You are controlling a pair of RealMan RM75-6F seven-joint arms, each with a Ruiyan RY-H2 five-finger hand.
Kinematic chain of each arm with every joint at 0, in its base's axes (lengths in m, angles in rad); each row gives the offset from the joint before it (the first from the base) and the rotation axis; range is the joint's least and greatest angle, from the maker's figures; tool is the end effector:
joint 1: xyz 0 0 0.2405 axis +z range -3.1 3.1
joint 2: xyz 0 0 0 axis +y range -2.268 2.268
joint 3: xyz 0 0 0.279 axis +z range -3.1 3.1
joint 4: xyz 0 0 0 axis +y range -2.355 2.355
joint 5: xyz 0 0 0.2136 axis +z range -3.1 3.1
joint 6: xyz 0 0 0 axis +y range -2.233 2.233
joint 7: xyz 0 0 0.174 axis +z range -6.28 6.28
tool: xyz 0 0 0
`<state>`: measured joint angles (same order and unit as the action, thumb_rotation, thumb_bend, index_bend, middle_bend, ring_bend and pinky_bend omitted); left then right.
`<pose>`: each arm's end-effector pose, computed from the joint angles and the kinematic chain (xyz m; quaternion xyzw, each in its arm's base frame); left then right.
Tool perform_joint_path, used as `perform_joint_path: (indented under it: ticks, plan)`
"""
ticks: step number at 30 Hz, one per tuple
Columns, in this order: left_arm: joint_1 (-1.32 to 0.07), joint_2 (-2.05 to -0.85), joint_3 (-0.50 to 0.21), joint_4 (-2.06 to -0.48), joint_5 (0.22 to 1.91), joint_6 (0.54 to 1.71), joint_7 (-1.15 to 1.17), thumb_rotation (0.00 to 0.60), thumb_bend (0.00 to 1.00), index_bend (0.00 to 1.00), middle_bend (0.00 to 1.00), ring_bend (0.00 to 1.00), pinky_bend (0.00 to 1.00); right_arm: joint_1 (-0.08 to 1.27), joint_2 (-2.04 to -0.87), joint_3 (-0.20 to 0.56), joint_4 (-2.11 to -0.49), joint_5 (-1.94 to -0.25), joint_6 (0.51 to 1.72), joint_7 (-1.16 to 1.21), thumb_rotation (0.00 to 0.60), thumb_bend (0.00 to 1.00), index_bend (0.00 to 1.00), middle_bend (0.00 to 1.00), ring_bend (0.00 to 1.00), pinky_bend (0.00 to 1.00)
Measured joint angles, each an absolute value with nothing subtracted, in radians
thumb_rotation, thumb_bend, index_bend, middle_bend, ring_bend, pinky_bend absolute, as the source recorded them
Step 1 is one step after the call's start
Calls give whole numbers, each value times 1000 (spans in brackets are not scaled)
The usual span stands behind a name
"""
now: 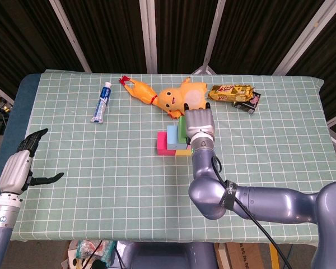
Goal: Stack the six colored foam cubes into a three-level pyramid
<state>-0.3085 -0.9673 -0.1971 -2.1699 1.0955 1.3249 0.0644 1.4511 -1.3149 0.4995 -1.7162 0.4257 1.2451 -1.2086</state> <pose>-0.2151 0.2754 0.1715 -0.5121 -0.5342 -0.4644 0.4866 0.0242 -0.4543 0.0626 0.6888 -0.4489 0.1771 0.5410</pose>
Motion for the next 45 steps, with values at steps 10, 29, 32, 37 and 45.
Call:
perform_joint_path:
  ticks: [10, 29, 32, 37, 45]
  plan:
    - [-310, -965, -199, -2168, 1087, 1319, 60, 600, 132, 0, 45, 5, 26, 1444, -1330, 506, -1708, 420, 1245, -1222, 600, 314, 0, 387, 235, 0]
    - [-311, -964, -200, -2166, 1085, 1316, 56, 600, 132, 0, 45, 5, 26, 1437, -1333, 528, -1715, 415, 1265, -1247, 600, 313, 0, 387, 235, 0]
    - [-311, -964, -200, -2166, 1085, 1315, 56, 600, 132, 0, 45, 5, 27, 1434, -1337, 528, -1715, 414, 1265, -1249, 600, 313, 0, 387, 235, 0]
    - [-311, -964, -199, -2166, 1084, 1314, 55, 600, 132, 0, 45, 5, 26, 1428, -1347, 527, -1711, 411, 1262, -1247, 600, 313, 0, 377, 205, 0]
    - [-312, -964, -200, -2164, 1078, 1310, 55, 600, 132, 0, 45, 5, 26, 1418, -1351, 535, -1709, 400, 1248, -1239, 600, 313, 0, 104, 44, 0]
